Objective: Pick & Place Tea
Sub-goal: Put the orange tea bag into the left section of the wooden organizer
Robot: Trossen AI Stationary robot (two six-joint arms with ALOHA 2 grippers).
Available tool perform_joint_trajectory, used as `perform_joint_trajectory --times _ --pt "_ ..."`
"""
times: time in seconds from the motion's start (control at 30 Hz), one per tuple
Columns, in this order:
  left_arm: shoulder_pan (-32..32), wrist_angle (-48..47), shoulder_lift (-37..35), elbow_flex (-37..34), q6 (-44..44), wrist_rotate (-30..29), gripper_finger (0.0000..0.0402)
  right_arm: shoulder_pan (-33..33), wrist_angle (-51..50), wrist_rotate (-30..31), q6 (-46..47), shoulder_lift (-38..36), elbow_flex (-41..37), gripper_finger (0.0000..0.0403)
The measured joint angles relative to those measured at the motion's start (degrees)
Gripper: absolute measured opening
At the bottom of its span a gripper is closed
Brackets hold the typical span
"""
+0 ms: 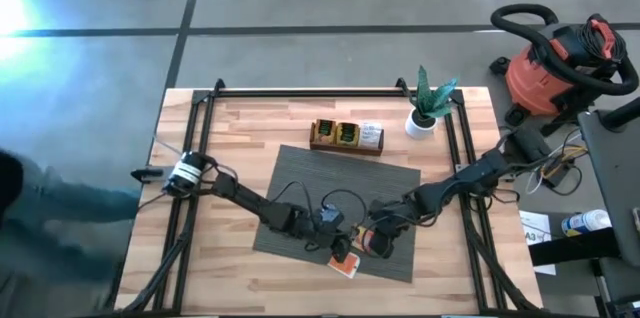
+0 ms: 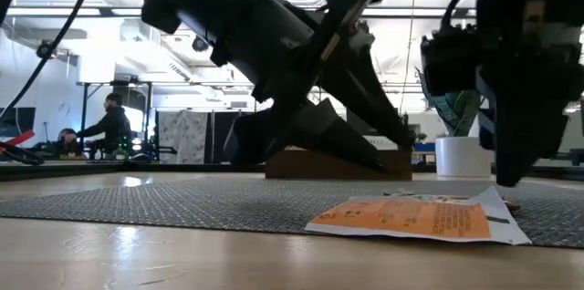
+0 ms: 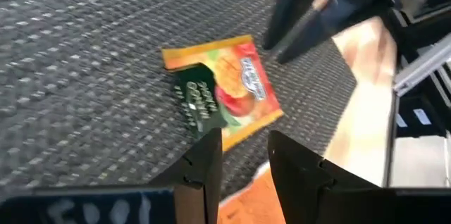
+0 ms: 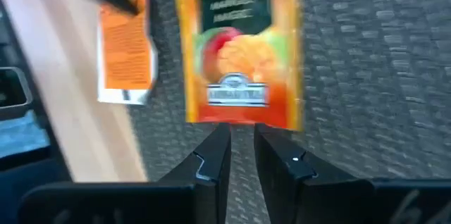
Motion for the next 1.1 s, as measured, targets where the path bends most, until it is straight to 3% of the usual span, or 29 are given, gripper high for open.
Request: perform_joint_trajectory --times 0.37,0.73,0.97,1.1 --pt "3.45 0.59 0.13 -1.0 1.63 -0.13 0.011 0.2 6.17 -3.16 -0.27 6.23 2.6 0.0063" --pt "5.04 -0.36 0.11 -0.93 2.97 0.01 0.011 0.0 7.78 -2.78 -7.61 10.02 8.99 0.0063" --pt "1.62 -1.16 -1.05 -0.86 -0.18 -1.22 0.011 0.01 3.49 -1.96 -8.74 6.77 8.48 0.0063" --pt "-3.06 0.8 -1.26 -0.87 -1.05 -7.33 0.011 0.04 -0.61 1.42 -10.2 4.19 6.36 0.0063"
